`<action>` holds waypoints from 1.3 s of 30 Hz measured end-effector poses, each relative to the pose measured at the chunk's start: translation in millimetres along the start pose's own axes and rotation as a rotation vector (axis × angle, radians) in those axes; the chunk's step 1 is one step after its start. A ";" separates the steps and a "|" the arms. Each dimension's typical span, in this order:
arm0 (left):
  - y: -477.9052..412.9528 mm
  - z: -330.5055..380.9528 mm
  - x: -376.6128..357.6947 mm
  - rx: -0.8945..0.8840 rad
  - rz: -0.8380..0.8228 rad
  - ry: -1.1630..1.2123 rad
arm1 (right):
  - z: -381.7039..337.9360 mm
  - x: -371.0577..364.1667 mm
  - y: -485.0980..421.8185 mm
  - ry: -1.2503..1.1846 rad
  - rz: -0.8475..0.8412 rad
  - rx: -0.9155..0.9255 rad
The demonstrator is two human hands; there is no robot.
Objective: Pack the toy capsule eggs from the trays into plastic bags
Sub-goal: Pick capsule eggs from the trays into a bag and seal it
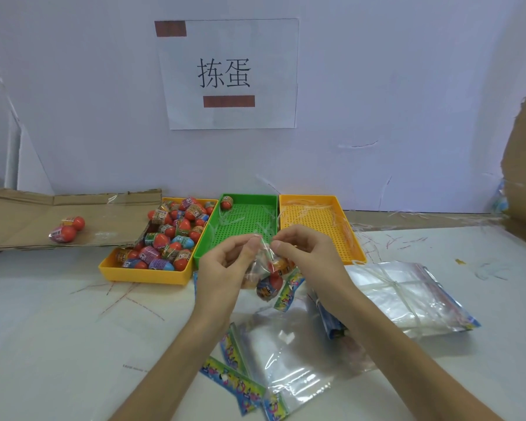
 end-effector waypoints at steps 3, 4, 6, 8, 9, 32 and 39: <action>-0.1 -0.4 0.7 0.004 -0.001 0.017 | 0.6 -0.7 -0.6 0.062 -0.053 -0.042; -0.5 -0.8 0.6 0.013 -0.003 0.028 | 0.0 0.0 -0.8 0.069 -0.054 -0.039; -1.7 -2.0 -0.3 0.055 0.002 0.123 | -0.4 2.7 -1.7 0.059 -0.021 -0.028; -3.5 -3.1 -1.5 0.104 0.011 0.257 | 1.2 6.5 -4.0 0.017 0.032 -0.042; -3.9 -3.6 -1.8 0.120 0.010 0.297 | 2.7 8.2 -5.1 -0.003 0.055 -0.053; -1.3 -18.4 -3.0 0.294 -0.011 0.450 | 9.8 4.7 -9.1 -0.478 -0.047 -0.347; -2.7 -14.6 -5.3 0.306 -0.077 0.547 | 12.7 0.2 -8.3 -0.608 -0.304 -0.402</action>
Point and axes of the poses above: each hand's wrist, its own y-axis away from the middle knuckle, its own x-axis out of the back of the hand, z = x × y, the point moved 4 cm from there along -y, towards the middle knuckle, and after that the axes turned 9 degrees about -x, right-handed, at the moved point
